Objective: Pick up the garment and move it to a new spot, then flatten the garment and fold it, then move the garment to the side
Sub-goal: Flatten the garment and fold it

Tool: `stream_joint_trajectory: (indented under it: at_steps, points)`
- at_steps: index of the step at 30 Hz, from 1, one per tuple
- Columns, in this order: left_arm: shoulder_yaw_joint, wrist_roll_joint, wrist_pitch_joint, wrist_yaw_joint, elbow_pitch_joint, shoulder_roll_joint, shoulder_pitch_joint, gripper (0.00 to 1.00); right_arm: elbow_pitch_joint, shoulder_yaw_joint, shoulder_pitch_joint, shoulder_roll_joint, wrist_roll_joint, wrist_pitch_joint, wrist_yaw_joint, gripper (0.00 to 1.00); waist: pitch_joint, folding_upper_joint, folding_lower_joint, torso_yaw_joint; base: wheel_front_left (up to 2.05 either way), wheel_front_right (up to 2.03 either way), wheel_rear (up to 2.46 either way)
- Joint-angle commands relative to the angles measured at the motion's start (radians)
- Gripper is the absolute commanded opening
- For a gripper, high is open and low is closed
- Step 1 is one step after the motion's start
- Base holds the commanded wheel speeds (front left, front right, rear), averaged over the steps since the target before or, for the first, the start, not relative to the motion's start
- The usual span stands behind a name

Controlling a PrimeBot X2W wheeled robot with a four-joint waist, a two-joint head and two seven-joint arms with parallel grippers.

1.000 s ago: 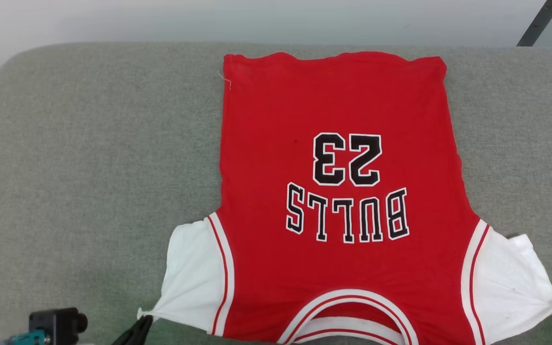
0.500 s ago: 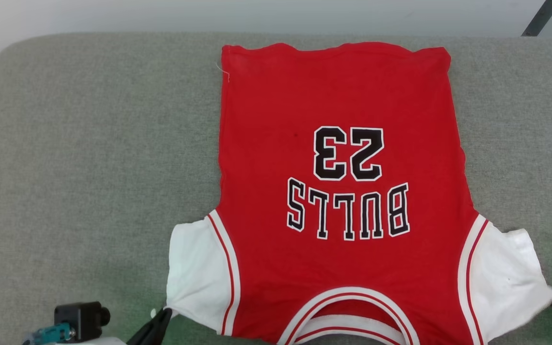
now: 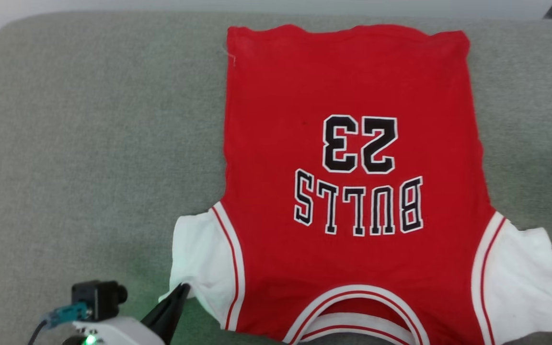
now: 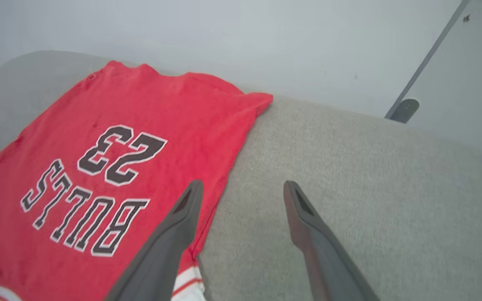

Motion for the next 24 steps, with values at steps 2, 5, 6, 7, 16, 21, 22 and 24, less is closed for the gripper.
stream_joint_trajectory:
  at_steps: [2,5,6,7,16,21,22,24]
  points:
    - [-0.005,0.019,0.008,-0.011,0.006,-0.016,-0.029,0.00,0.044,0.027,-0.101,0.022,-0.017,0.018,-0.001,1.00,0.031,0.0000,0.0000,0.030,0.00,0.00,0.00]
    - [-0.020,0.038,0.023,-0.027,0.020,-0.041,-0.065,0.00,0.148,0.077,-0.262,0.045,-0.039,0.042,-0.001,1.00,0.055,0.0000,0.0000,0.064,0.00,0.00,0.00]
    - [-0.025,0.045,0.028,-0.032,0.025,-0.050,-0.078,0.00,0.188,0.094,-0.311,0.050,-0.046,0.048,-0.001,1.00,0.063,0.0000,0.0000,0.076,0.00,0.00,0.00]
    - [-0.032,0.052,0.033,-0.040,0.031,-0.060,-0.091,0.00,0.228,0.113,-0.357,0.055,-0.049,0.054,-0.001,1.00,0.070,0.0000,0.0000,0.089,0.00,0.00,0.00]
    - [-0.077,0.096,0.061,-0.101,0.087,-0.149,-0.178,0.00,0.555,0.228,-0.658,0.049,-0.071,0.111,-0.001,1.00,0.140,0.0000,0.0000,0.205,0.00,0.00,0.00]
    - [-0.095,0.110,0.069,-0.128,0.112,-0.185,-0.207,0.00,0.710,0.263,-0.762,0.044,-0.073,0.165,-0.001,1.00,0.174,0.0000,0.0000,0.257,0.00,0.00,0.00]
    - [-0.098,0.111,0.070,-0.133,0.117,-0.192,-0.212,0.00,0.736,0.265,-0.778,0.041,-0.075,0.174,-0.001,1.00,0.181,0.0000,0.0000,0.268,0.00,0.00,0.00]
    - [-0.104,0.114,0.074,-0.143,0.127,-0.205,-0.220,0.00,0.795,0.268,-0.810,0.040,-0.083,0.196,-0.001,1.00,0.194,0.0000,0.0000,0.287,0.00,0.00,0.00]
